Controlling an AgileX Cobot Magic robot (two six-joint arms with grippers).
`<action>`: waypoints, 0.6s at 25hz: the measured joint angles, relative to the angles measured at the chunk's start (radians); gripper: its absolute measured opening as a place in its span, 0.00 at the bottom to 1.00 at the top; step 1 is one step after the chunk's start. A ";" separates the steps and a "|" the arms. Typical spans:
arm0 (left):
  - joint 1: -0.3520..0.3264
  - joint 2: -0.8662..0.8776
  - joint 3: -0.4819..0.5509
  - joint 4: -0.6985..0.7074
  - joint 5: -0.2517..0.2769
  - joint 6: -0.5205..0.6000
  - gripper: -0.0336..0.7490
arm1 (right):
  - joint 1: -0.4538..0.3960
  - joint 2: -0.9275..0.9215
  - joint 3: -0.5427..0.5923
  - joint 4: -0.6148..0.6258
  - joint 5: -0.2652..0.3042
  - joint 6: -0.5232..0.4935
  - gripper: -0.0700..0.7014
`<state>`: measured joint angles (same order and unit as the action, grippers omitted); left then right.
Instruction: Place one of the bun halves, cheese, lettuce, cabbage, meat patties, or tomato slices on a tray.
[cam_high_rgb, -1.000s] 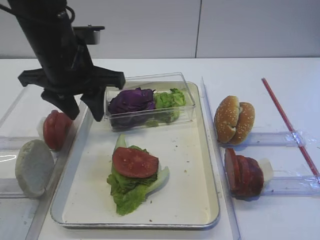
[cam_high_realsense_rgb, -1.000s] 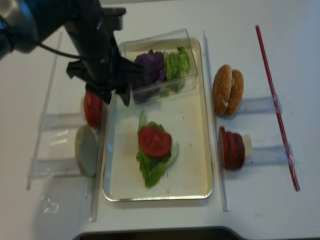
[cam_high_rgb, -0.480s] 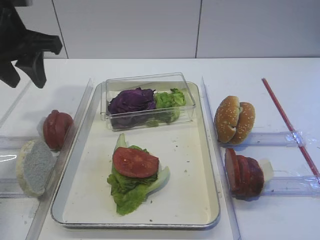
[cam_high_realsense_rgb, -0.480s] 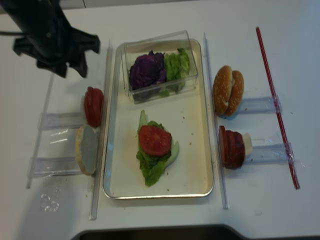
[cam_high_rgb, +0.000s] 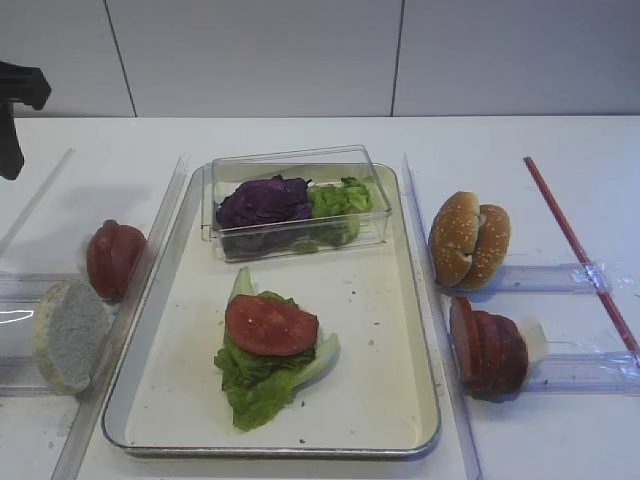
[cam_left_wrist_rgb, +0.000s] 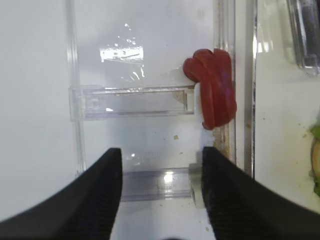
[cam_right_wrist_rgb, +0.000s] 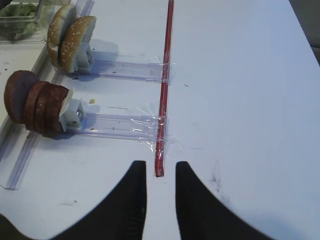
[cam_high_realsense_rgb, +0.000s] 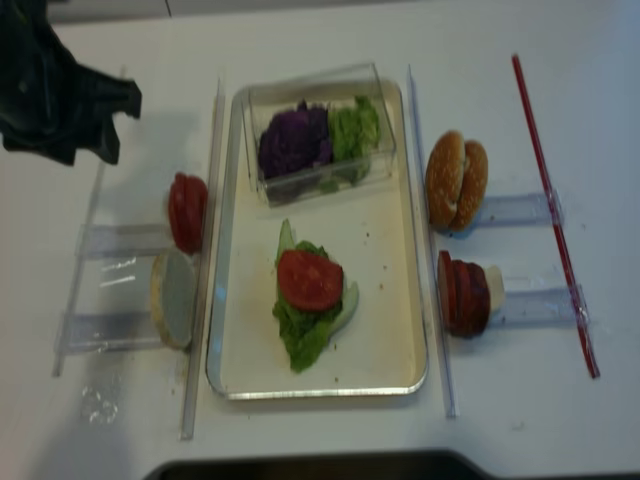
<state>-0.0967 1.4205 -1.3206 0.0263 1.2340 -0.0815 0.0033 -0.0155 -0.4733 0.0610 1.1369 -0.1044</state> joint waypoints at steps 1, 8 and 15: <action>0.000 -0.024 0.015 0.000 0.003 0.002 0.49 | 0.000 0.000 0.000 0.000 0.000 0.000 0.32; 0.000 -0.261 0.181 0.000 0.006 0.002 0.49 | 0.000 0.000 0.000 0.000 0.000 0.000 0.32; 0.000 -0.538 0.372 0.000 0.016 0.002 0.49 | 0.000 0.000 0.000 0.000 0.000 0.000 0.32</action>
<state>-0.0967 0.8821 -0.9488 0.0263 1.2498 -0.0799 0.0033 -0.0155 -0.4733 0.0610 1.1369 -0.1044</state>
